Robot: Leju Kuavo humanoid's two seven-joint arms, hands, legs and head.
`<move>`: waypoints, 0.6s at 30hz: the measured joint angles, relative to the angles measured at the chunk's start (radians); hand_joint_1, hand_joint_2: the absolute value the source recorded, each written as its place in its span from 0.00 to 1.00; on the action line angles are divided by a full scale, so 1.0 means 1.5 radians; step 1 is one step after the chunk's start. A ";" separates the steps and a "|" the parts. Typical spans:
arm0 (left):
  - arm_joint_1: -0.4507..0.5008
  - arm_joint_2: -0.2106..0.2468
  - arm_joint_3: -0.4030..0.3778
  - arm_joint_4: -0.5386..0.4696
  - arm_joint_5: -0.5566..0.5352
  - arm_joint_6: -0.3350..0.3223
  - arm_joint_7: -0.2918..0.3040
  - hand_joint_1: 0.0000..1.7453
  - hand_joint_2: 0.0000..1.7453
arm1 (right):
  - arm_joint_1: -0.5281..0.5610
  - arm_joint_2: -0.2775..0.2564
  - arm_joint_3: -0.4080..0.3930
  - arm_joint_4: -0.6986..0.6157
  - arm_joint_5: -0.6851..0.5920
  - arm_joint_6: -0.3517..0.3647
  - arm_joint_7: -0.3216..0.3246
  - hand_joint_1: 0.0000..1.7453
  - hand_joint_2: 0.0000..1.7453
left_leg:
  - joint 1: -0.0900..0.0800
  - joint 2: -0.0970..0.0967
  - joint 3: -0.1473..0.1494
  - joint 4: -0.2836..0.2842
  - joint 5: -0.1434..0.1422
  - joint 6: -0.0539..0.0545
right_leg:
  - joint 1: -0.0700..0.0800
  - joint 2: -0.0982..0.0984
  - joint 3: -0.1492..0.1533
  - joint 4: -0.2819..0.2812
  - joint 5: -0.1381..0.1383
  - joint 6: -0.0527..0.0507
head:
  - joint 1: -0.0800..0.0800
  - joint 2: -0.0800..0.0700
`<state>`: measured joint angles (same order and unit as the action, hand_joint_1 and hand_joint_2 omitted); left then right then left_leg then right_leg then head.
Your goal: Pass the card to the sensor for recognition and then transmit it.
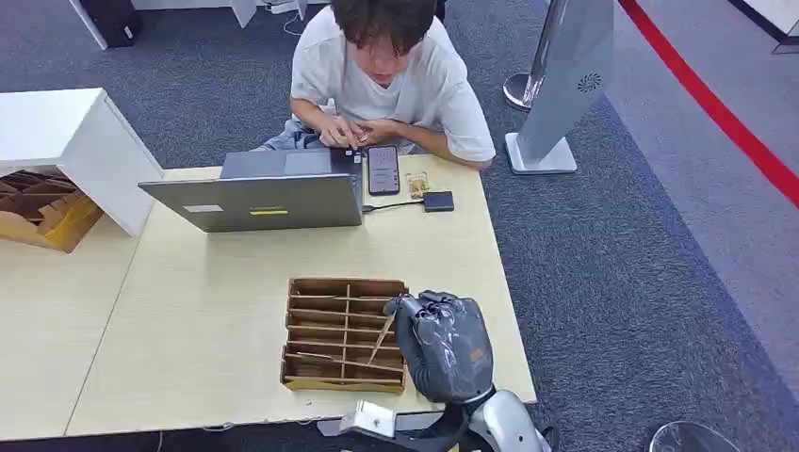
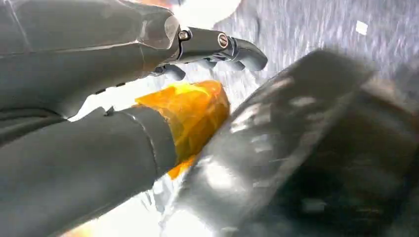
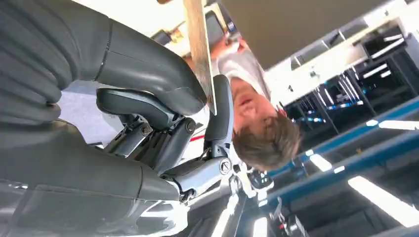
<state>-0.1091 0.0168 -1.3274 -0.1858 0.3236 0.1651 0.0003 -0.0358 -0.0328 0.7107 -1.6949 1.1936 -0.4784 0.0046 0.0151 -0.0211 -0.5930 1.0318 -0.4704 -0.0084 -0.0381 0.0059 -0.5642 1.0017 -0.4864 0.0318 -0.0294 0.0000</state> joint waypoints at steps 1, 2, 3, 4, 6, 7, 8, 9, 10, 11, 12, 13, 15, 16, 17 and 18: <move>0.006 0.005 0.012 0.000 0.010 -0.011 -0.006 0.00 0.00 | 0.000 -0.001 -0.002 -0.003 0.000 0.000 0.001 1.00 1.00 | 0.000 0.000 0.000 0.000 0.000 0.000 | 0.000 0.000 0.000 0.000 0.000 0.000 | 0.000 0.000; 0.011 0.009 0.027 0.000 0.016 -0.020 -0.011 0.00 0.00 | 0.000 -0.001 -0.004 -0.006 0.000 -0.001 0.002 1.00 1.00 | 0.000 0.000 0.000 0.000 0.000 0.000 | 0.000 0.000 0.000 0.000 0.000 0.000 | 0.000 0.000; 0.016 0.013 0.036 0.000 0.020 -0.022 -0.012 0.00 0.00 | 0.000 -0.002 -0.006 -0.008 0.000 -0.001 0.002 1.00 1.00 | 0.000 0.000 0.000 0.000 0.000 0.000 | 0.000 0.000 0.000 0.000 0.000 0.000 | 0.000 0.000; 0.020 0.015 0.043 0.000 0.021 -0.024 -0.014 0.00 0.00 | 0.000 -0.002 -0.007 -0.010 0.000 -0.001 0.002 1.00 1.00 | 0.000 0.000 0.000 0.000 0.000 0.000 | 0.000 0.000 0.000 0.000 0.000 0.000 | 0.000 0.000; 0.023 0.019 0.053 0.000 0.027 -0.029 -0.017 0.00 0.00 | 0.000 -0.002 -0.008 -0.012 0.000 -0.001 0.002 1.00 1.00 | 0.000 0.000 0.000 0.000 0.000 0.000 | 0.000 0.000 0.000 0.000 0.000 0.000 | 0.000 0.000; 0.025 0.022 0.060 0.000 0.038 -0.039 -0.020 0.00 0.00 | -0.001 -0.002 -0.009 -0.013 0.000 -0.003 0.002 1.00 1.00 | 0.000 0.000 0.000 0.000 0.000 0.000 | 0.000 0.000 0.000 0.000 0.000 0.000 | 0.000 0.000; 0.027 0.025 0.069 0.000 0.053 -0.056 -0.025 0.00 0.00 | -0.004 -0.002 -0.009 -0.013 -0.001 -0.004 0.002 1.00 1.00 | 0.000 0.000 0.000 0.000 0.000 0.000 | 0.000 0.000 0.000 0.000 0.000 0.000 | 0.000 0.000; 0.031 0.031 0.081 0.000 0.072 -0.079 -0.032 0.00 0.00 | -0.007 -0.003 -0.010 -0.013 -0.003 -0.006 0.002 1.00 1.00 | 0.000 0.000 0.000 0.000 0.000 0.000 | 0.000 0.000 0.000 0.000 0.000 0.000 | 0.000 0.000; 0.037 0.036 0.093 0.000 0.089 -0.101 -0.039 0.00 0.00 | -0.012 -0.003 -0.011 -0.012 -0.007 -0.008 0.003 1.00 1.00 | 0.000 0.000 0.000 0.000 0.000 0.000 | 0.000 0.000 0.000 0.000 0.000 0.000 | 0.000 0.000; 0.043 0.044 0.105 0.000 0.107 -0.127 -0.045 0.00 0.00 | -0.019 -0.003 -0.012 -0.011 -0.008 -0.008 0.004 1.00 1.00 | 0.000 0.001 0.000 0.000 0.000 0.000 | 0.000 0.001 0.000 0.000 0.000 0.000 | 0.000 0.000; 0.049 0.051 0.120 -0.001 0.127 -0.156 -0.049 0.00 0.00 | -0.027 -0.003 -0.013 -0.008 -0.009 -0.008 0.005 1.00 1.00 | 0.001 0.001 0.000 0.000 0.000 0.000 | 0.001 0.001 0.000 0.000 0.000 0.000 | 0.000 0.000; 0.055 0.060 0.132 -0.002 0.144 -0.180 -0.052 0.00 0.00 | -0.034 -0.003 -0.013 -0.004 -0.013 -0.008 0.009 1.00 1.00 | 0.001 0.001 0.000 0.000 0.000 0.000 | 0.001 0.001 0.000 0.000 0.000 0.000 | 0.000 0.000; 0.070 0.080 0.157 -0.008 0.180 -0.234 -0.052 0.00 0.00 | -0.051 -0.003 -0.013 0.009 -0.020 -0.008 0.014 1.00 1.00 | 0.002 0.001 0.000 0.000 0.000 -0.001 | 0.002 0.001 0.000 0.000 0.000 0.000 | 0.000 0.000; 0.079 0.095 0.172 -0.014 0.199 -0.259 -0.050 0.00 0.00 | -0.061 -0.003 -0.013 0.017 -0.025 -0.008 0.017 1.00 1.00 | 0.002 0.002 0.000 0.000 0.000 -0.001 | 0.002 0.001 0.000 0.000 0.000 -0.001 | 0.000 0.000; 0.088 0.110 0.185 -0.024 0.217 -0.280 -0.043 0.00 0.00 | -0.072 -0.003 -0.013 0.028 -0.030 -0.008 0.019 1.00 1.00 | 0.003 0.002 0.000 0.000 0.000 -0.001 | 0.003 0.001 0.000 0.000 0.000 -0.001 | 0.000 0.000; 0.096 0.125 0.198 -0.036 0.229 -0.290 -0.039 0.00 0.00 | -0.082 -0.003 -0.013 0.039 -0.035 -0.007 0.023 1.00 1.00 | 0.003 0.002 0.000 0.000 0.000 -0.001 | 0.003 0.001 0.000 0.000 0.000 -0.001 | 0.000 0.000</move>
<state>0.0350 0.2047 -1.0302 -0.2390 0.6663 -0.2701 -0.0576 -0.1595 -0.0370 0.6912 -1.6362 1.1410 -0.4894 0.0393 0.0200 -0.0186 -0.5926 1.0318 -0.4704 -0.0097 -0.0333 0.0071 -0.5640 1.0019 -0.4864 0.0303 -0.0294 0.0000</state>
